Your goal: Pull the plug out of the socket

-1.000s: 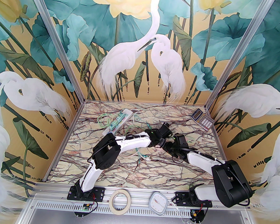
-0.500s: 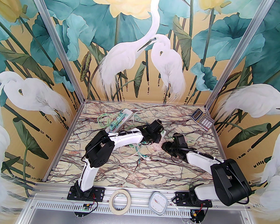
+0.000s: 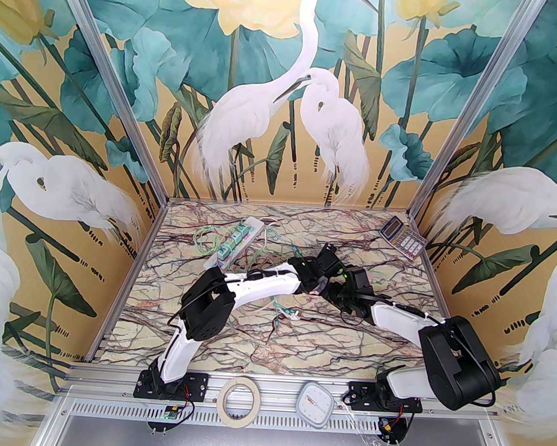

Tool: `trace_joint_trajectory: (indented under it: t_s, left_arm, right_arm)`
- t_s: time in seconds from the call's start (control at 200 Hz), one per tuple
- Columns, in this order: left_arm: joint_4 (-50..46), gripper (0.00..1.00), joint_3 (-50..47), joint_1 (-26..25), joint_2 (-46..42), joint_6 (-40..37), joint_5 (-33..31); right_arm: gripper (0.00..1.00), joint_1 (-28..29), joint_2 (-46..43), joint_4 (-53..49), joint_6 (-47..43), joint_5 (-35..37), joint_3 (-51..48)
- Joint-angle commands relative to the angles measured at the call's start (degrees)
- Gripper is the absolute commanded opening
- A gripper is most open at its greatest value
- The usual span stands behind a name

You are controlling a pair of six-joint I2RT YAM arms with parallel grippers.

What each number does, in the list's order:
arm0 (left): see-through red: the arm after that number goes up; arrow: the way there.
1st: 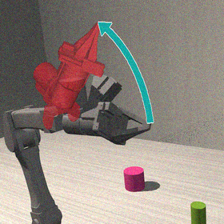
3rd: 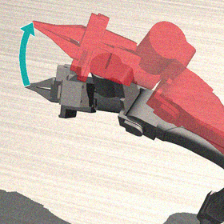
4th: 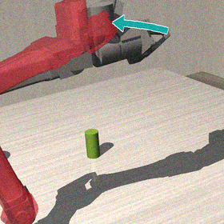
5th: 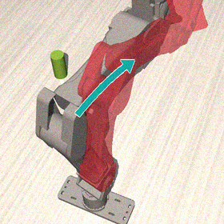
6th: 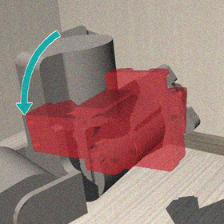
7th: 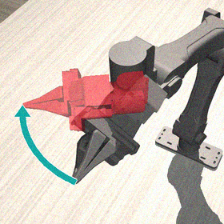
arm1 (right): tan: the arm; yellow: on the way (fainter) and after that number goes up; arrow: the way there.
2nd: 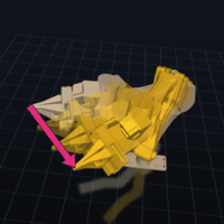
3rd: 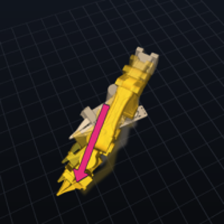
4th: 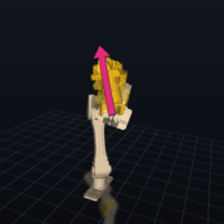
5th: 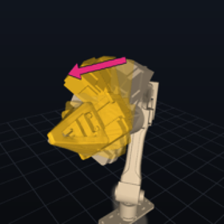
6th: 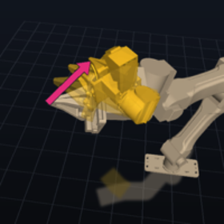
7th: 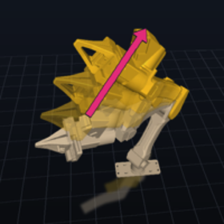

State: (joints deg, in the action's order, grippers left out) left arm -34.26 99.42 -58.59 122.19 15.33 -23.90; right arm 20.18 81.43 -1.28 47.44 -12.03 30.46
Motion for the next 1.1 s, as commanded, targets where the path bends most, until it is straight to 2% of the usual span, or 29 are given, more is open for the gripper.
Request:
trace_joint_trajectory:
  t_s: [0.0,0.205,0.32,0.435,0.6,0.765,0.89,1.095]
  left_arm:
    - [0.0,0.05,0.6,-0.7,-1.9,-0.4,2.0]
    - [5.4,0.05,-5.3,6.7,-6.7,9.0,21.1]
    - [7.1,0.06,-7.1,8.5,-8.0,10.9,24.7]
    - [5.1,0.06,-5.6,6.6,-7.1,8.4,20.6]
    - [-1.4,0.05,0.5,-0.8,-2.1,0.8,2.1]
    - [-1.8,0.04,1.3,-4.1,1.2,-2.9,-5.0]
    - [-1.6,0.04,0.5,-2.9,0.3,-1.2,-1.1]
    - [5.0,0.05,-6.9,6.7,-6.6,9.4,21.5]
  right_arm:
    - [0.38,-0.1,3.0,-6.6,-0.4,3.3,-2.0]
    - [0.38,-0.1,3.7,-6.7,-0.3,3.4,-1.8]
    - [0.38,-0.1,3.5,-7.2,-0.6,3.7,-1.6]
    - [0.38,-0.1,3.8,-7.0,-0.6,3.6,-1.6]
    - [0.38,0.0,4.3,-6.7,-0.4,3.3,-1.5]
    - [0.38,0.0,4.3,-7.0,-0.5,3.6,-1.5]
    - [0.38,0.1,4.6,-7.0,-0.5,3.6,-1.5]
    - [0.38,0.1,4.8,-6.6,-0.6,3.5,-1.9]
